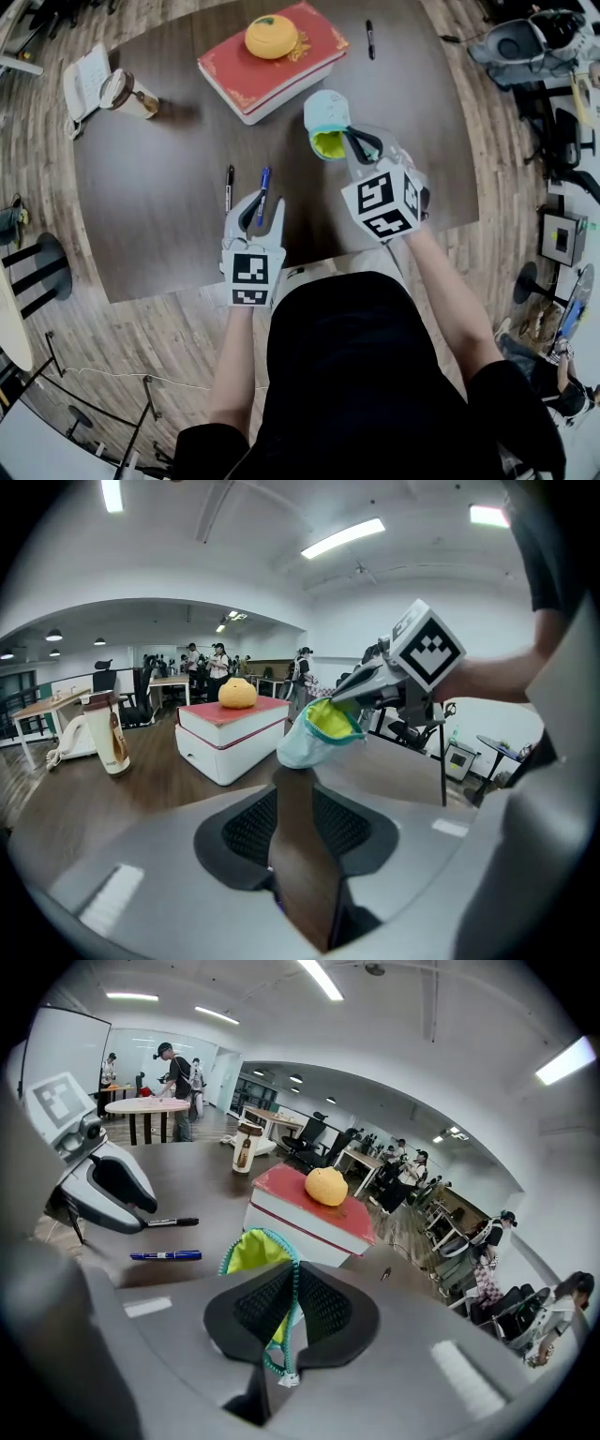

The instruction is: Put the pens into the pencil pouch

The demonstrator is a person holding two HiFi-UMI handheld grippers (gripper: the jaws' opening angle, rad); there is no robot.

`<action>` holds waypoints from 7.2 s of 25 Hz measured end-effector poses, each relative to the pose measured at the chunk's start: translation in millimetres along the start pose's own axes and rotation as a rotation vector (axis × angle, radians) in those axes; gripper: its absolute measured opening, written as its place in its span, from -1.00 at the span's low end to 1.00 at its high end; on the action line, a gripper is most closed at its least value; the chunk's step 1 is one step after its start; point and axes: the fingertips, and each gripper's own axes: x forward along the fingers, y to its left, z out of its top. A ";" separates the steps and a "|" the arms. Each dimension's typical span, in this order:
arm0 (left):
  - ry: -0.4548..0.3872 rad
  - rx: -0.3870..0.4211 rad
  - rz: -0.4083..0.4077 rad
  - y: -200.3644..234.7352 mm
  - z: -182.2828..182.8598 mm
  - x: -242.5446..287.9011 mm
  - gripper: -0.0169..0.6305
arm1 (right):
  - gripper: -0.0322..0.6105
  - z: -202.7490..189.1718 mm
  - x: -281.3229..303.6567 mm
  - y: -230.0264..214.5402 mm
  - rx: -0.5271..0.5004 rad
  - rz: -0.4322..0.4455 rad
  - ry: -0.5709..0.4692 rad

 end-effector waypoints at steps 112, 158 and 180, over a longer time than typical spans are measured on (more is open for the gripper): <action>0.033 -0.035 0.046 -7.3 -17.2 -42.2 -0.84 | -0.82 27.4 5.9 22.9 -0.025 0.041 -0.005; 0.123 0.101 -0.021 -38.7 14.2 11.9 -0.83 | -0.82 21.3 0.5 23.9 0.005 0.059 -0.026; 0.107 0.109 -0.041 -38.4 33.5 40.9 -0.83 | -0.82 24.5 -0.1 26.6 0.001 0.063 -0.019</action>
